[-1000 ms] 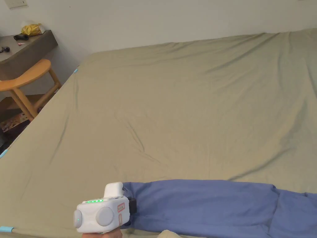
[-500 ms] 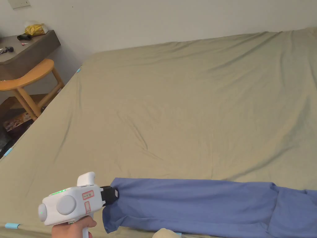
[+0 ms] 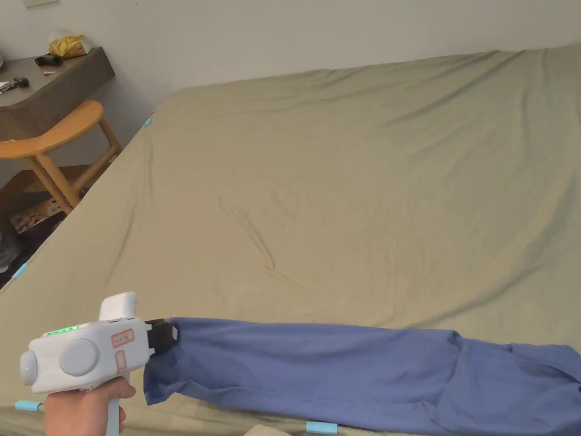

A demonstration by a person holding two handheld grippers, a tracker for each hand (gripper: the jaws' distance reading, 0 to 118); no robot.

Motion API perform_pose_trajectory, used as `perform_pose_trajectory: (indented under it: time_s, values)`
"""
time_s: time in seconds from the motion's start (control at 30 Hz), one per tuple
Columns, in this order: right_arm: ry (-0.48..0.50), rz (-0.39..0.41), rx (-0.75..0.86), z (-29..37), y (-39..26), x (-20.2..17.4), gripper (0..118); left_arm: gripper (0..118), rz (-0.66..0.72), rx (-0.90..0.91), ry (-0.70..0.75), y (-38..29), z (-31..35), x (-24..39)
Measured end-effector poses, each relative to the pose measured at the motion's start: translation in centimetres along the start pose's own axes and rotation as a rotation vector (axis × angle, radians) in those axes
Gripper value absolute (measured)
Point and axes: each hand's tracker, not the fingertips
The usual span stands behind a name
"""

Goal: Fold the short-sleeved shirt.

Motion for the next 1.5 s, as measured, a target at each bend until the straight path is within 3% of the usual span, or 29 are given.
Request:
perform_pose_trajectory:
  time_s: [0.27, 0.53, 0.77, 1.03, 1.4, 1.5]
  values:
    - [0.014, -0.003, -0.011, 0.2, -0.9, 0.6, 0, 6, -0.149, 0.044, -0.123, -0.5, 1.6, 9.7]
    - [-0.02, -0.056, 0.007, 2.1, -1.5, 3.2, 0, 6, -0.158, 0.02, -0.27, -1.8, 0.1, 19.8]
    - [-0.066, -0.093, 0.003, 3.1, -2.2, 5.9, 0, 6, -0.122, -0.059, -0.329, -5.3, -6.0, 27.3]
    - [-0.114, -0.108, -0.018, 4.0, -3.0, 8.4, 0, 6, -0.138, -0.154, -0.286, -9.3, -11.0, 30.5]
    - [-0.116, -0.095, -0.055, 3.5, -3.6, 7.2, 0, 6, -0.135, -0.138, -0.281, -10.8, -12.1, 30.2]
    - [-0.109, -0.074, -0.057, 2.9, -3.6, 6.3, 0, 6, -0.193, -0.112, -0.278, -10.4, -11.3, 30.5]
